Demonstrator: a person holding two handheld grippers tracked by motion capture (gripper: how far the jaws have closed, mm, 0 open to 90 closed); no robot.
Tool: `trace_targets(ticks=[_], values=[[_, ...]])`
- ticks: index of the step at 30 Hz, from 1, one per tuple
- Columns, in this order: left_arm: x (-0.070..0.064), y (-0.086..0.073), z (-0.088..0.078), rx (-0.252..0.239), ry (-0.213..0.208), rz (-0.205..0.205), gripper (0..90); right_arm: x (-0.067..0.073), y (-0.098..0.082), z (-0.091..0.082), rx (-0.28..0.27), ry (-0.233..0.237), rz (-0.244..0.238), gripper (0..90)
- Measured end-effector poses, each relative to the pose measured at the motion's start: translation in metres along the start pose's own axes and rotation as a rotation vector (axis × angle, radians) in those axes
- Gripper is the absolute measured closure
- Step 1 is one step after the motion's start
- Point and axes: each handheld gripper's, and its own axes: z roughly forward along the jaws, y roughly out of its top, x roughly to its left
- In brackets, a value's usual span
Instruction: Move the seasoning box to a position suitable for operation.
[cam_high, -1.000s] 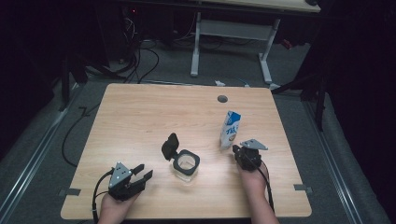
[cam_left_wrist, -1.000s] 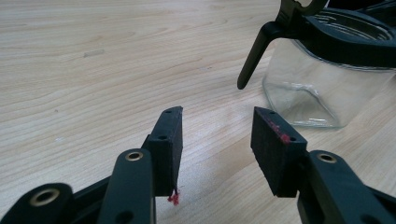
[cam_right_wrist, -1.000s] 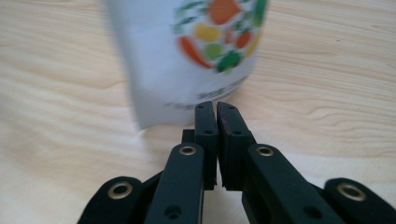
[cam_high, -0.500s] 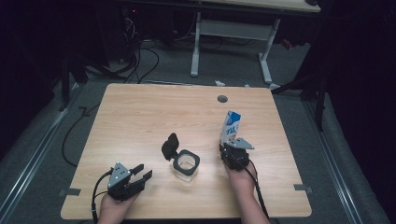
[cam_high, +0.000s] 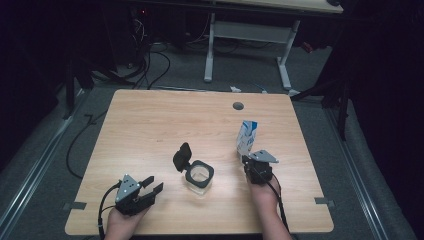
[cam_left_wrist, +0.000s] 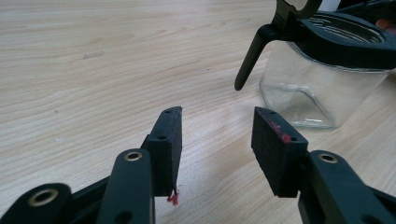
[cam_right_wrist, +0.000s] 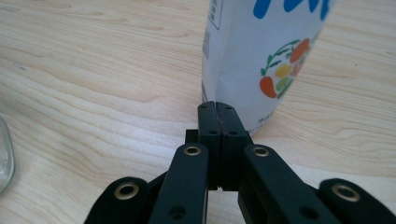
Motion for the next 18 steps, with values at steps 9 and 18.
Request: trace_targets(ticks=[9, 18], values=[[0.000, 0.001, -0.001, -0.002, 0.017, 0.009, 48.7, -0.016, -0.011, -0.010, -0.023, 0.016, 0.024, 90.0], [0.002, 0.002, -0.002, 0.000, 0.022, 0.010, 47.3, -0.029, -0.016, -0.014, -0.031, 0.028, 0.048, 87.3]])
